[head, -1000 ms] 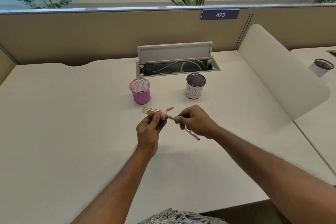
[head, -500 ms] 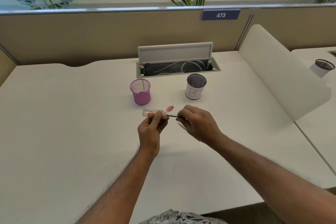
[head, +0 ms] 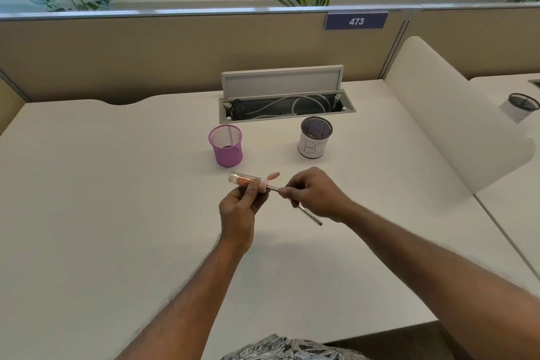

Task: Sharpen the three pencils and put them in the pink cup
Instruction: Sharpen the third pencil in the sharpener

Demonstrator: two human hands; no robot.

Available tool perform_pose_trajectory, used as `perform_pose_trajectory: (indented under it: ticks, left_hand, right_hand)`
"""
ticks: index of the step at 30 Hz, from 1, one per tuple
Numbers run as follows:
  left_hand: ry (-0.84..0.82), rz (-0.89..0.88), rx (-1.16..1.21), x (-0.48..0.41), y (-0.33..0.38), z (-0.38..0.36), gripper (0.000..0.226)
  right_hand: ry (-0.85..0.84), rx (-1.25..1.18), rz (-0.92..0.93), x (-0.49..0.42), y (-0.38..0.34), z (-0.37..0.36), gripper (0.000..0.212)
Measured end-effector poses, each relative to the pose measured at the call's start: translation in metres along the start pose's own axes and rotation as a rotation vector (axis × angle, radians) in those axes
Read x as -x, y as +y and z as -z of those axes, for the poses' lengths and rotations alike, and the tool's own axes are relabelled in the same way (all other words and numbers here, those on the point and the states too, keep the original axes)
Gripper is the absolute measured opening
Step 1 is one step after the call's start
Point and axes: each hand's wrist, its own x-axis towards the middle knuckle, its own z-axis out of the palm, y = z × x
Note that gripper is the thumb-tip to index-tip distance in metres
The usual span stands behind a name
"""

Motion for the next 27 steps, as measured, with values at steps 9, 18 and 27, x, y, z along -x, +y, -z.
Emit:
perform_pose_trajectory:
  ticks: [9, 18, 27]
  left_hand:
    - [-0.067, -0.006, 0.032, -0.001, 0.0, 0.004, 0.02]
    - [0.003, -0.022, 0.052, 0.0, -0.001, -0.004, 0.02]
    - [-0.023, -0.048, 0.005, -0.001, -0.001, -0.002, 0.019]
  right_hand:
    - [-0.32, -0.274, -0.284, -0.004, -0.002, 0.011, 0.023]
    - [0.451, 0.72, 0.701, 0.011, 0.016, -0.009, 0.013]
    - [0.281, 0.237, 0.321, 0.006, 0.01, -0.012, 0.022]
